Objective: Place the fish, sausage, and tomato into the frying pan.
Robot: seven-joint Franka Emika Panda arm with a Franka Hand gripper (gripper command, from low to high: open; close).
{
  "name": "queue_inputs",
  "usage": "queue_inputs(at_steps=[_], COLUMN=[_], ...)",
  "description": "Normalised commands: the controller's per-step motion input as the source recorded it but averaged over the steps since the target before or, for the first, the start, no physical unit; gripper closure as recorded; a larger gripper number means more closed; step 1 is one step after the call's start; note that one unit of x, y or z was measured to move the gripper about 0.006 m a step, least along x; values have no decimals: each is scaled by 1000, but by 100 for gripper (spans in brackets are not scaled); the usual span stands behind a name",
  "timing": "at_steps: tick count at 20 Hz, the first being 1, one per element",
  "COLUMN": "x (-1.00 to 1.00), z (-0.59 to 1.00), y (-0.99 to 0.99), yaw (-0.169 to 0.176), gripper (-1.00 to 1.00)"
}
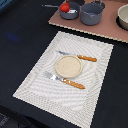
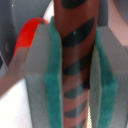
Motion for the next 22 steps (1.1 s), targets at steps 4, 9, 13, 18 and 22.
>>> queue_inputs(at_steps=[4,9,13,18,22], x=[364,121,-11,0,0], z=[-11,-108,-169,-98,-39], y=[147,84,80,159,272], yaw=[0,2,22,10,6], gripper=[100,100,100,100,-100])
